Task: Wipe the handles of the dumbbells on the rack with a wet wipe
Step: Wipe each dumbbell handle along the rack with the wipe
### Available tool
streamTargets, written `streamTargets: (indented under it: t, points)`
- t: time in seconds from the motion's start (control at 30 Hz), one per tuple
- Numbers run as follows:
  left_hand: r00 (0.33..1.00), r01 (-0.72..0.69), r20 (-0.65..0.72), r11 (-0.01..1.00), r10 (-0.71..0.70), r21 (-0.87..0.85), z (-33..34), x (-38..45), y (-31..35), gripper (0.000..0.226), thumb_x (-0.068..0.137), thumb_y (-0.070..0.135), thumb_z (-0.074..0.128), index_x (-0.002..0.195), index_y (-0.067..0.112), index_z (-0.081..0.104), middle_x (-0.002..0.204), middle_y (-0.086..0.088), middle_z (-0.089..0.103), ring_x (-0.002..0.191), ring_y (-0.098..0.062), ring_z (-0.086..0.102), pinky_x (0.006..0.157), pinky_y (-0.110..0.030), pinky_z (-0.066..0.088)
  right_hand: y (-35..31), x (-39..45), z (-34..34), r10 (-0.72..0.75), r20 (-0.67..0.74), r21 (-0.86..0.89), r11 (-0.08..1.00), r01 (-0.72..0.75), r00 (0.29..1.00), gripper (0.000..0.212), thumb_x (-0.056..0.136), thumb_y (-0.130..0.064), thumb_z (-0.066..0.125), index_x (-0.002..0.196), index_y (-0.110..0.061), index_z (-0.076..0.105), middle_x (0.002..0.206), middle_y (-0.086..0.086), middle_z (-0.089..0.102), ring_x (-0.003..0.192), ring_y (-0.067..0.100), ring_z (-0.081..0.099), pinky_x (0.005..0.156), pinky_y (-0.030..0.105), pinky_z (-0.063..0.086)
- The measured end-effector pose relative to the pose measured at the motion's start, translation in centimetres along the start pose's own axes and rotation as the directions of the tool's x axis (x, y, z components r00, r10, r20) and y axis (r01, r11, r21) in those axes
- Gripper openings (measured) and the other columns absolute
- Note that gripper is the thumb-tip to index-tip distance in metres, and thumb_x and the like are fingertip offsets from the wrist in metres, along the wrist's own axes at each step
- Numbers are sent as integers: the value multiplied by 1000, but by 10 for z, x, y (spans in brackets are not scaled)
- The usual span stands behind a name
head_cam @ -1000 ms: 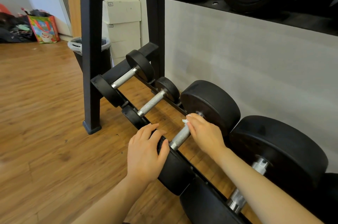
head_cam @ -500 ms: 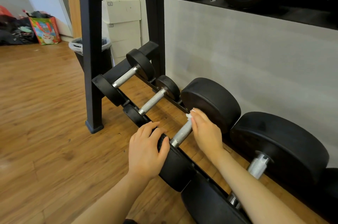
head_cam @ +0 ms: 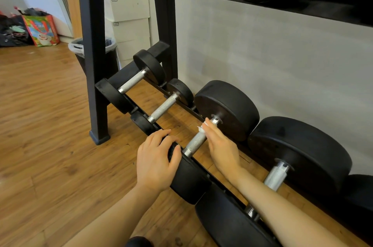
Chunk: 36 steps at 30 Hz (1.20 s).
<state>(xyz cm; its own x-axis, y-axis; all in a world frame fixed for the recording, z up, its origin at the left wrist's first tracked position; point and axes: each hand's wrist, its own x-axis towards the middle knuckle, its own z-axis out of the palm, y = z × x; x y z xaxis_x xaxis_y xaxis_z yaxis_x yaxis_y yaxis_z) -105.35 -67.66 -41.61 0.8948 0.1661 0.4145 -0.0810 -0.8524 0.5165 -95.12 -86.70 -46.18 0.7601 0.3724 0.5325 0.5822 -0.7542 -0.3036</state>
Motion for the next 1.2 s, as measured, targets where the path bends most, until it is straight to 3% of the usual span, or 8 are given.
streamTargets:
  t: [0.1, 0.23, 0.3, 0.47, 0.67, 0.93, 1.2]
  points:
    - [1000, -1, 1, 1000, 1, -3, 0, 0, 0, 43, 92, 46, 34, 109, 27, 69, 128, 7, 60, 126, -14, 49, 97, -32, 34, 6, 3, -6, -7, -40, -31, 999, 6, 999, 50, 87, -7, 66, 136, -11, 54, 132, 7, 60, 105, 20, 67, 78, 36, 60]
    - [1000, 4, -6, 1000, -4, -4, 1, 1, 0, 43, 92, 46, 34, 108, 27, 70, 128, 8, 60, 126, -14, 49, 96, -31, 32, 11, 8, -13, -77, -110, -132, 989, 62, 991, 49, 77, -5, 77, 124, -5, 63, 131, 10, 60, 102, 21, 68, 71, 29, 60]
    - [1000, 4, -5, 1000, -4, -3, 1, 1, 0, 43, 92, 46, 34, 109, 28, 70, 128, 8, 60, 126, -13, 49, 97, -30, 32, 12, 10, -15, -117, -134, -147, 984, 97, 984, 42, 79, -9, 76, 119, -4, 65, 122, 10, 64, 98, 20, 69, 70, 30, 60]
    - [1000, 12, 7, 1000, -12, 2, 1, 1, 0, 45, 92, 48, 33, 110, 29, 69, 130, 9, 59, 127, -12, 47, 97, -31, 33, 16, 11, -17, -46, -198, -101, 995, 27, 979, 19, 84, -8, 70, 102, -3, 70, 106, 7, 69, 83, 18, 69, 59, 34, 60]
    - [1000, 19, 13, 1000, -20, 11, 1, 1, 0, 45, 92, 48, 32, 111, 30, 69, 131, 10, 59, 128, -12, 46, 99, -31, 32, 17, 14, -16, -110, -124, -203, 976, 84, 986, 38, 77, -7, 78, 112, -4, 67, 110, 11, 68, 89, 22, 70, 69, 30, 60]
    - [1000, 21, 23, 1000, -21, 8, 0, 1, 1, 47, 92, 49, 31, 112, 29, 68, 131, 9, 58, 129, -13, 46, 101, -35, 35, -10, 1, -3, 101, -60, -169, 979, -110, 993, 54, 89, -12, 65, 139, -3, 45, 137, 14, 51, 113, 22, 60, 89, 25, 49]
    - [1000, 10, 20, 1000, -10, 5, -1, 1, 0, 47, 92, 48, 32, 112, 28, 69, 131, 8, 59, 128, -13, 47, 99, -32, 32, -16, -5, -4, 136, -85, -145, 978, -147, 987, 50, 87, -12, 67, 134, -4, 51, 132, 13, 54, 112, 23, 60, 84, 28, 53]
